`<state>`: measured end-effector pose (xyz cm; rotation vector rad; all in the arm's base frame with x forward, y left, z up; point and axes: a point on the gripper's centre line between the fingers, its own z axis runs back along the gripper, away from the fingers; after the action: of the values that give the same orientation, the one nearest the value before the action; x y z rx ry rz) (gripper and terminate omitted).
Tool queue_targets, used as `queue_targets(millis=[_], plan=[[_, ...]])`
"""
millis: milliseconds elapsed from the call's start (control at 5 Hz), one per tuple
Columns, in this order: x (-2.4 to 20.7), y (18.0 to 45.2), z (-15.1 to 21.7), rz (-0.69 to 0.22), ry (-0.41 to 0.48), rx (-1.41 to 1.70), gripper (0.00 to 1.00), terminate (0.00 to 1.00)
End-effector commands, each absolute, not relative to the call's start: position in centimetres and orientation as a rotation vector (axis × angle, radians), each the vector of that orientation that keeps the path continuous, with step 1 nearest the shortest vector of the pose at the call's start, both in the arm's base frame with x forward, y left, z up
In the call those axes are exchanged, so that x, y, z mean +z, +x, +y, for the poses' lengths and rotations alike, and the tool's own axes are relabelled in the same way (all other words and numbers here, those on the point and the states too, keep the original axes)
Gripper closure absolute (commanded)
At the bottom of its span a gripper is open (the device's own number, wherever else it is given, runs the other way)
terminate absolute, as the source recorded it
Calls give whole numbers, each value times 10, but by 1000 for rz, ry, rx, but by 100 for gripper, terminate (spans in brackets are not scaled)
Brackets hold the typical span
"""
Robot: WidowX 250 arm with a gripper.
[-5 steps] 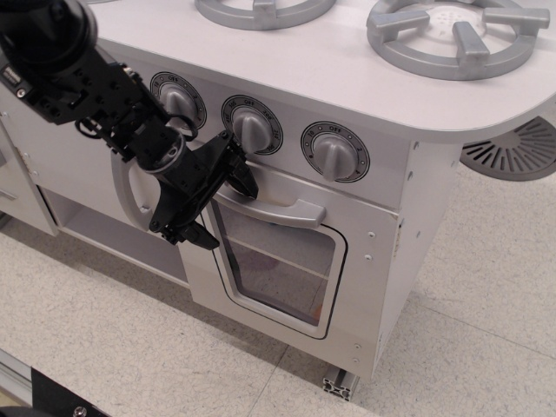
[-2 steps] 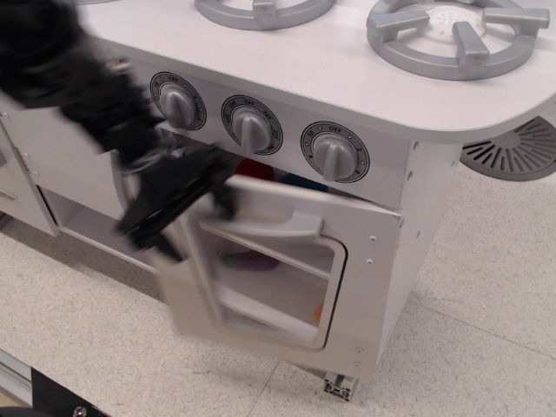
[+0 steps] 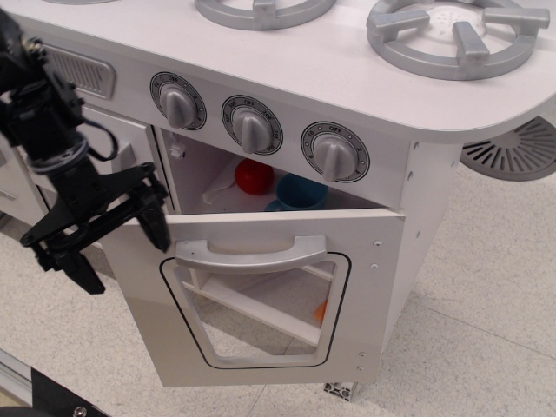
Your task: Open oven
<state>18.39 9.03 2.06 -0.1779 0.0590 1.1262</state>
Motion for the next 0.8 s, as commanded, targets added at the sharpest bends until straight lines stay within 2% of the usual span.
queue_targets(millis=[0,200,400,600], plan=[[75,202,108,-36,-154,1138,0,0],[67,236,123,-177,-46,1155,0,0],[65,260,135,-292,1,1117,0,0],[55,273,136,-304,42,1050,0,0]])
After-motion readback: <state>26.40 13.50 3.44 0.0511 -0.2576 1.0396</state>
